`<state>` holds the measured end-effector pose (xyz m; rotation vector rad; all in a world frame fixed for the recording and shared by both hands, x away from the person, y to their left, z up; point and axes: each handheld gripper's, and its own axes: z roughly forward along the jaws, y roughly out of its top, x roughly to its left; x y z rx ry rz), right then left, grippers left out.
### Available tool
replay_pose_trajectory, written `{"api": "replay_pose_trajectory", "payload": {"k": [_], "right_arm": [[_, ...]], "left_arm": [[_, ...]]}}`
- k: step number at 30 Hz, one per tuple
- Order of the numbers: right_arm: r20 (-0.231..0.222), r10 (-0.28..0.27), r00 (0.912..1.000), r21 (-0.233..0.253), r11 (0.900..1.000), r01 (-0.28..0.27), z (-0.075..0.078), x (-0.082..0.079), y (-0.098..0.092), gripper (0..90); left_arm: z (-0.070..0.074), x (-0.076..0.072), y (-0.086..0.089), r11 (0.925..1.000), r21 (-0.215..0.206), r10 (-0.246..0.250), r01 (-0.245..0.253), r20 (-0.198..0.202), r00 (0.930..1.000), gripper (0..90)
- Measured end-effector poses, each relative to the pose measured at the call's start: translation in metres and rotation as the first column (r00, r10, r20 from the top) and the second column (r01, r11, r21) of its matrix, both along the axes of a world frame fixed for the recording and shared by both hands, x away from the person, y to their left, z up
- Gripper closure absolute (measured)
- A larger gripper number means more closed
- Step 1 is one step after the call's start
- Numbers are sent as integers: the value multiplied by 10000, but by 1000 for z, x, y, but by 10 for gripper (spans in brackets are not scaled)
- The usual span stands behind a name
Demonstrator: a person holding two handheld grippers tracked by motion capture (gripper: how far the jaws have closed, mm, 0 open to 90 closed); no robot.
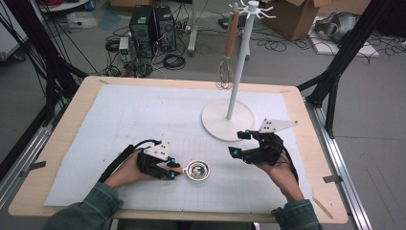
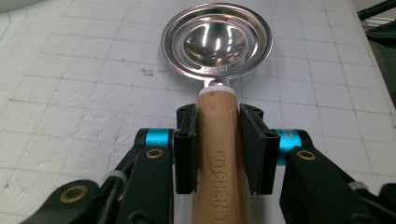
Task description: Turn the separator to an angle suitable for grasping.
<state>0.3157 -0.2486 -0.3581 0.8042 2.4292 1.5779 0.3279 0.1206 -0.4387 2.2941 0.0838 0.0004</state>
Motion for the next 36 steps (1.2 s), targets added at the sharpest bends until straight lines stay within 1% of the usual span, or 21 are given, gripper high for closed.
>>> {"api": "replay_pose_trajectory", "payload": {"k": [2, 3, 6, 11, 16, 18, 20, 22, 23, 24, 25, 28, 30, 31, 33, 35, 36], "right_arm": [[97, 27, 9999, -9, 10000, -27, 0, 1, 0, 263], [1, 38, 10000, -2, 10000, -38, 0, 0, 0, 263], [-13, 34, 10000, -13, 10000, -34, 0, 0, 1, 263], [-19, 37, 10000, -3, 10000, -37, 0, 0, 0, 263], [8, 23, 10000, -30, 10000, -23, -1, 1, 1, 262], [-11, 29, 10000, -23, 10000, -29, -1, 1, 1, 262], [-11, 30, 10000, -30, 10000, -30, -1, 1, 1, 262], [15, 24, 10000, -42, 10000, -24, -2, 2, 2, 262], [-45, 37, 10000, -47, 10000, -37, -2, 1, 2, 262], [21, 73, 10000, -73, 9999, -73, -2, 2, 3, 262], [-65, 57, 10000, -92, 9999, -57, -2, 2, 3, 262], [-103, 52, 9999, -26, 10000, -52, -3, 4, 5, 262], [-95, 71, 9999, 3, 10000, -71, -3, 6, 6, 262], [-62, 69, 10000, -8, 10000, -69, -3, 6, 8, 262], [-93, 113, 9999, -63, 9999, -114, -3, 6, 11, 262], [-151, 163, 9998, -115, 9998, -164, -3, 7, 14, 262], [-111, 200, 9997, -170, 9997, -202, -4, 7, 15, 262]], "left_arm": [[0, 0, -1, 9999, -42, -94, 94, 17, 10000, 681], [0, -1, -1, 9999, 0, -129, 129, 31, 9999, 681], [0, -1, -2, 9998, -11, -221, 221, 55, 9997, 681], [-1, -1, -2, 9996, -101, -245, 245, 17, 9997, 680], [0, -1, -2, 9997, -102, -226, 226, 5, 9997, 675], [2, 0, 0, 9996, -246, -156, 156, -22, 9999, 666], [6, 1, 3, 9989, -472, -24, 23, -8, 10000, 628], [11, 1, 6, 9976, -688, 111, -114, -41, 9999, 610], [13, 1, 7, 9968, -794, 126, -129, -42, 9999, 601], [14, 1, 9, 9962, -854, 156, -158, -31, 9999, 593], [15, 1, 10, 9953, -942, 204, -207, -44, 9998, 588], [19, 1, 13, 9947, -992, 264, -274, -116, 9996, 563], [21, 0, 14, 9933, -1107, 319, -330, -121, 9994, 545], [22, -1, 15, 9929, -1129, 360, -366, -74, 9993, 543], [25, -1, 18, 9910, -1242, 481, -495, -146, 9987, 516], [27, -1, 21, 9901, -1256, 612, -625, -146, 9980, 495], [28, -1, 23, 9885, -1334, 697, -713, -170, 9974, 481]]}}
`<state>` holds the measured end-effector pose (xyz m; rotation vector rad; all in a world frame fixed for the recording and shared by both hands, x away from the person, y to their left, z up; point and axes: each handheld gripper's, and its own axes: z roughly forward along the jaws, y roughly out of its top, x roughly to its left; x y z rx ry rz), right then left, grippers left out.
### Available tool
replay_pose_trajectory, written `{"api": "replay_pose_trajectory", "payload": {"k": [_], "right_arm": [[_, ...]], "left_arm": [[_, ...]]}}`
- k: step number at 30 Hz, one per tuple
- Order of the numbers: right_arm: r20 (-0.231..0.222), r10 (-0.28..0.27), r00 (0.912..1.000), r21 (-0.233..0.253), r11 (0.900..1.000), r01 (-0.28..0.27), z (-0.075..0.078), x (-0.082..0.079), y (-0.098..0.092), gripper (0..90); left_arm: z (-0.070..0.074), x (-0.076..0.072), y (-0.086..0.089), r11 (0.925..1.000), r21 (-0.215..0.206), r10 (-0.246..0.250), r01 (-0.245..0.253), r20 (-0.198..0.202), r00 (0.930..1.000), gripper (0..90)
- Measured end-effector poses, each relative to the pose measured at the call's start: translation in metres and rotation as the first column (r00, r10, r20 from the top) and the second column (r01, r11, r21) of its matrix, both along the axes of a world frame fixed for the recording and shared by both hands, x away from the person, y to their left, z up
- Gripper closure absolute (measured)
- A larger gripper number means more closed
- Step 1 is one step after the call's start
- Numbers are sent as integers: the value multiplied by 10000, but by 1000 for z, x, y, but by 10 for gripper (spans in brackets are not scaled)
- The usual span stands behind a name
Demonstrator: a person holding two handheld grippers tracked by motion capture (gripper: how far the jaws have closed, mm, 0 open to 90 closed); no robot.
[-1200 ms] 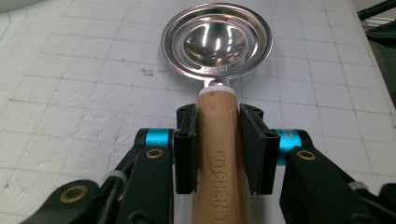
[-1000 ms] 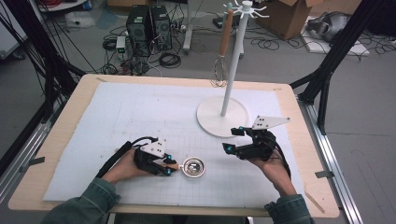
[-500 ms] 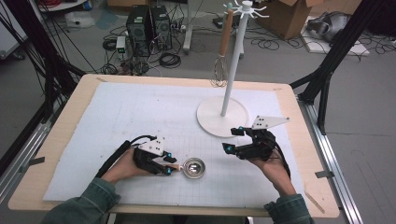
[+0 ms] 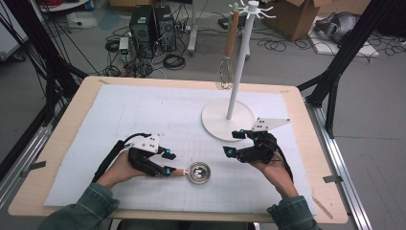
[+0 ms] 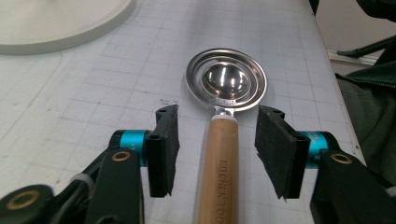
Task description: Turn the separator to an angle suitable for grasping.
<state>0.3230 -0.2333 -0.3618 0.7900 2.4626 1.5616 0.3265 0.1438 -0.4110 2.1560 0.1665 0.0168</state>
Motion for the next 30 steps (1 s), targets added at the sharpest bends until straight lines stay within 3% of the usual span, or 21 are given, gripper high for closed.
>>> {"api": "replay_pose_trajectory", "payload": {"k": [8, 16, 23, 30], "right_arm": [[151, 390, 9991, -322, 9987, -385, -2, 0, 16, 258], [59, 692, 9976, -581, 9959, -688, -8, 3, 31, 258], [28, 890, 9960, -755, 9932, -885, -15, 3, 43, 258], [-37, 1054, 9944, -845, 9908, -1053, -20, 2, 53, 258]], "left_arm": [[6, -4, 16, 9984, -243, 521, -518, 110, 9986, 421], [8, -10, 35, 9918, -632, 1120, -1109, 131, 9936, 359], [5, -17, 53, 9825, -783, 1686, -1688, -101, 9856, 337], [3, -18, 67, 9726, -672, 2224, -2224, -79, 9749, 299]]}}
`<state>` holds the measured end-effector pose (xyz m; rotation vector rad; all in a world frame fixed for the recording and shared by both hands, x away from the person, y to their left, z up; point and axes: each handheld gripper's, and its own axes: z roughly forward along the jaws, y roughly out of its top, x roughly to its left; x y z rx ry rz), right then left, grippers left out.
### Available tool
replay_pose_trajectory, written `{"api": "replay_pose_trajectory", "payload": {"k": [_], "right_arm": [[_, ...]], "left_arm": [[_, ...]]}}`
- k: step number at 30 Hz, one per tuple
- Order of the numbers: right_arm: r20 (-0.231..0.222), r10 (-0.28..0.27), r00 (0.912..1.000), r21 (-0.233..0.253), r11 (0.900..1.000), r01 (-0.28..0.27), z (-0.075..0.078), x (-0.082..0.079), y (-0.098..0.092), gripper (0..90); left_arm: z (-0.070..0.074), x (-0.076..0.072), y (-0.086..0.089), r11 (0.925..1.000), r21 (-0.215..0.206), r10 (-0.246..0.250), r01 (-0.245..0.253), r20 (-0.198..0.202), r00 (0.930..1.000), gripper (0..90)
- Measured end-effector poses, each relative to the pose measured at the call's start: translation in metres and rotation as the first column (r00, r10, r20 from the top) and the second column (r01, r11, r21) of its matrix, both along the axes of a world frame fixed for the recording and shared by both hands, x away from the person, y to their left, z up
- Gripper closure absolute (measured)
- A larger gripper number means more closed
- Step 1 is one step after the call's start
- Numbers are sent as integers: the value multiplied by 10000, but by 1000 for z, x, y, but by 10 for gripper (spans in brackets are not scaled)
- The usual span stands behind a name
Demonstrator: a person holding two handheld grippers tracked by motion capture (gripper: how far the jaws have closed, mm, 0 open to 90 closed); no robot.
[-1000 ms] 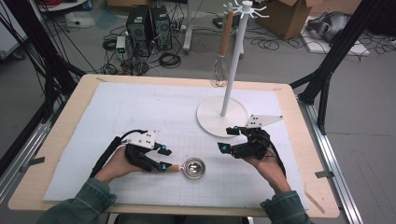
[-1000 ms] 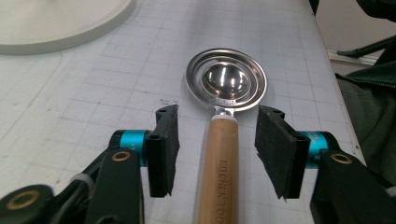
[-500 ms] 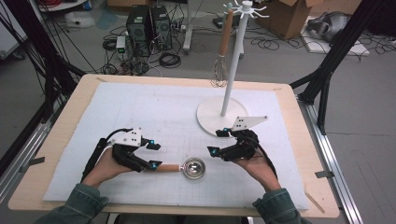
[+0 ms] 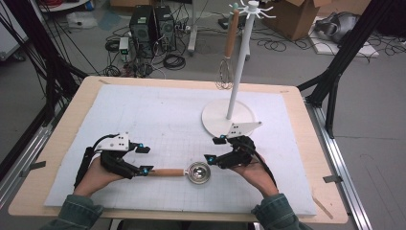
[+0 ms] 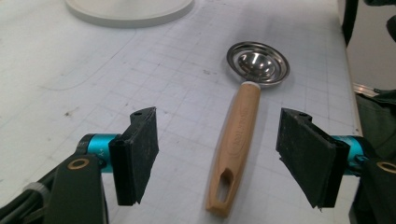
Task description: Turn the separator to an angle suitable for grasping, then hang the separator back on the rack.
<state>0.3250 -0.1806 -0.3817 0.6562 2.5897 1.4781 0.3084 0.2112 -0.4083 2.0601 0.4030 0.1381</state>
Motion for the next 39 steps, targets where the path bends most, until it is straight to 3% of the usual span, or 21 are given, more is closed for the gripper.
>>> {"api": "replay_pose_trajectory", "payload": {"k": [7, 18, 22, 33, 39], "right_arm": [[-36, 246, 9997, -145, 9996, -247, -5, 1, 12, 258], [-355, 1009, 9943, -593, 9929, -1029, -22, 5, 50, 276], [-604, 1272, 9900, -843, 9877, -1320, -29, 5, 59, 296], [-768, 2134, 9739, -1525, 9628, -2230, -43, 3, 83, 384], [-802, 2327, 9692, -1803, 9529, -2437, -47, 3, 91, 444]], "left_arm": [[-1, 1, 10, 9993, 51, 372, -371, -64, 9993, 277], [1, 1, 18, 9984, 27, 566, -566, 31, 9984, 266], [1, 1, 18, 9982, -2, 595, -595, 73, 9982, 262], [2, 0, 17, 9982, 66, 588, -589, 76, 9982, 259], [1, 1, 18, 9983, 4, 590, -590, 10, 9983, 258]]}}
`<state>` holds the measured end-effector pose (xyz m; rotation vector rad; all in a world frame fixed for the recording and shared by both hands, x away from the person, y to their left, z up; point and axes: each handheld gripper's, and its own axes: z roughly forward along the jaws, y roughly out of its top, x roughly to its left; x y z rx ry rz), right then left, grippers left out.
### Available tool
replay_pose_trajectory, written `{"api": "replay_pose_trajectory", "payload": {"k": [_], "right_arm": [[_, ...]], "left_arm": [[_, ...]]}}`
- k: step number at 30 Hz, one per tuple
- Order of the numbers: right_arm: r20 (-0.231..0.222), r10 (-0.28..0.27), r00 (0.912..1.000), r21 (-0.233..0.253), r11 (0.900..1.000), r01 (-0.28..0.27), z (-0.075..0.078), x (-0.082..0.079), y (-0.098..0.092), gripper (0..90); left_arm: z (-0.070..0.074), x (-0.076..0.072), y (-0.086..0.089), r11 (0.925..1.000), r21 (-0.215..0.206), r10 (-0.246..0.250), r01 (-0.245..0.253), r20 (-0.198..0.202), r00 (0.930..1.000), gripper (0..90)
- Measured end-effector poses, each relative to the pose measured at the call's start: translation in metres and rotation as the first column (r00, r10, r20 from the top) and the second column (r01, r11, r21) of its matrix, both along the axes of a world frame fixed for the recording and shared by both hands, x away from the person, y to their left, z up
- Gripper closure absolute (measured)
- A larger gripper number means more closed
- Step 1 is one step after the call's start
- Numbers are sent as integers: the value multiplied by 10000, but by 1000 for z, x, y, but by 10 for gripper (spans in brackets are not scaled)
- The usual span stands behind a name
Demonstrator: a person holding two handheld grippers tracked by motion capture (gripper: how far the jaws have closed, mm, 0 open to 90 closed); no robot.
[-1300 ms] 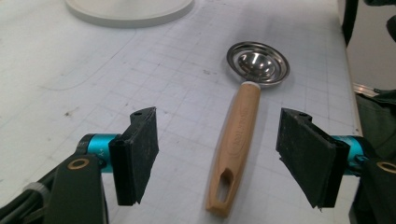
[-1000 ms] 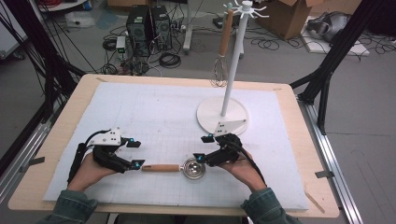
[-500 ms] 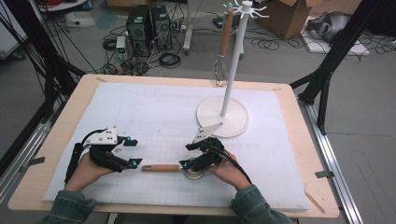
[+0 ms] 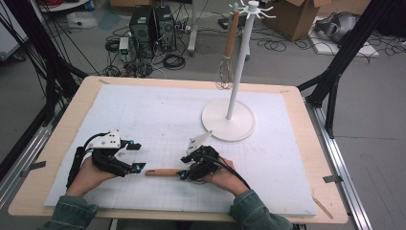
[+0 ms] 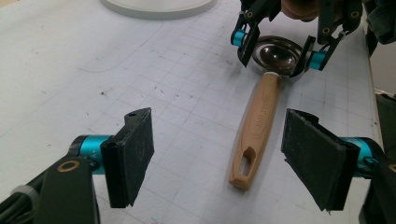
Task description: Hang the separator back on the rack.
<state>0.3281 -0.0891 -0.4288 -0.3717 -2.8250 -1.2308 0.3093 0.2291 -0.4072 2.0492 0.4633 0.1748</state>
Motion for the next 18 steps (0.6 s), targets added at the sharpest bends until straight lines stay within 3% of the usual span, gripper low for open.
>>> {"api": "replay_pose_trajectory", "payload": {"k": [10, 18], "right_arm": [[-51, 452, 9990, -479, 9978, -454, -5, -1, 11, 541], [277, 764, 9967, -970, 9926, -734, -6, -3, 19, 611]], "left_arm": [[0, 0, 1, 10000, -37, -4, 4, -27, 10000, 259], [0, 1, 2, 10000, -70, 12, -12, -52, 10000, 258]]}}
